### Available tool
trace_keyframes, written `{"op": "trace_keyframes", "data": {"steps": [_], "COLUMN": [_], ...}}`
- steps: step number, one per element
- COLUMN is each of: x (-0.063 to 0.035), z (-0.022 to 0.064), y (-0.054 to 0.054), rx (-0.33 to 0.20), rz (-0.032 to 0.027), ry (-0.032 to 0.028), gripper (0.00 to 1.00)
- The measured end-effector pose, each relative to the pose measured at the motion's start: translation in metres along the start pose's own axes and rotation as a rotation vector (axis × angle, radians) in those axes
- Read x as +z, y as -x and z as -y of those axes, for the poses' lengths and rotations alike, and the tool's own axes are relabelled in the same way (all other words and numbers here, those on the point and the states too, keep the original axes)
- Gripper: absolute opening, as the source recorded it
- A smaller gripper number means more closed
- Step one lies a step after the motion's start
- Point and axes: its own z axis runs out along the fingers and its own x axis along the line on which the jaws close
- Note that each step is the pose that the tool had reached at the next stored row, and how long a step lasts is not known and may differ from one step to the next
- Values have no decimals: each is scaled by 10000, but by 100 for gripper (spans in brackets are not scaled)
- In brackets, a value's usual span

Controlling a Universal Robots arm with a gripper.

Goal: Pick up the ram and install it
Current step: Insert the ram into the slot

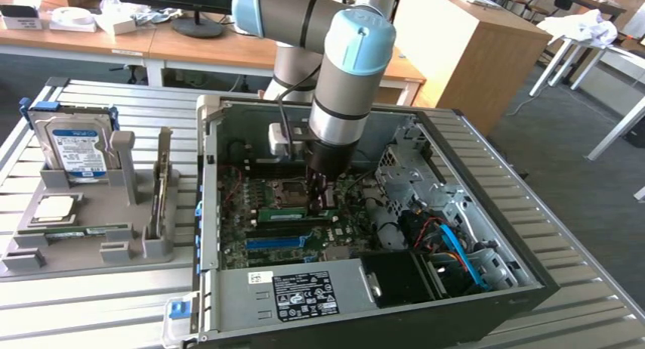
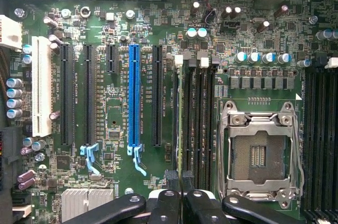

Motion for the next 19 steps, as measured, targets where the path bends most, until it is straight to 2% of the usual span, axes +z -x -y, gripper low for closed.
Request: {"op": "trace_keyframes", "data": {"steps": [19], "x": [32], "z": [-2], "y": [-1], "rx": [-1], "rz": [-1], "ry": [1], "gripper": [12]}}
